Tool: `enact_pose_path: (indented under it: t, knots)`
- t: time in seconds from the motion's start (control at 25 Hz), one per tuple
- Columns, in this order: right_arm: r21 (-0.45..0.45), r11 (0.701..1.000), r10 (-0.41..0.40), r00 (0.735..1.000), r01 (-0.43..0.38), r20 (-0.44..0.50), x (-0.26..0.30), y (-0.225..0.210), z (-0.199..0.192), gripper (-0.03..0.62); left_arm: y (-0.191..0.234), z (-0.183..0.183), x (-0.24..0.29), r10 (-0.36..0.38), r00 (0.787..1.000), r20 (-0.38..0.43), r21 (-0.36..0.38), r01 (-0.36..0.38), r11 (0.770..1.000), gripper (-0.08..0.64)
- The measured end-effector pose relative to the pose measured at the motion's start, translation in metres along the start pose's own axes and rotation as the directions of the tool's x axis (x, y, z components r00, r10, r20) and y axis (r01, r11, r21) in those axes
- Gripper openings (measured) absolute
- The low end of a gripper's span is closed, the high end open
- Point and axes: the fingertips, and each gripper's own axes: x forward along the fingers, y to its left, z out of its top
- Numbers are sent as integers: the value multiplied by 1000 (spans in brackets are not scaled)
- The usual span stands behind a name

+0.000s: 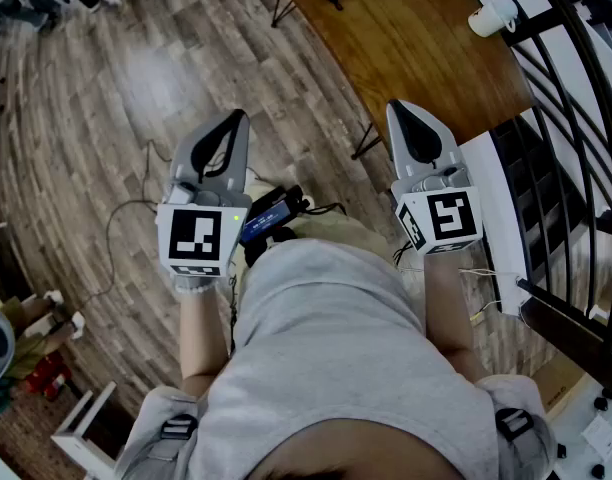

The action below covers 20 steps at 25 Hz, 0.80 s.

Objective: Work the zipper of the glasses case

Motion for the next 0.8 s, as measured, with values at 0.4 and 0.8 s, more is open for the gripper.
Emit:
enact_pose_path:
  t: [0.4,0.8]
  knots:
    - [-6,1000,16,1000,-16,4,5,5,1,0,6,1,-4,19,1000,8,0,-19,1000,14]
    - [18,1000,12,1000,-12,2,6,3,-1,0,5,0,-1,18,1000,5,1,-18,1000,14]
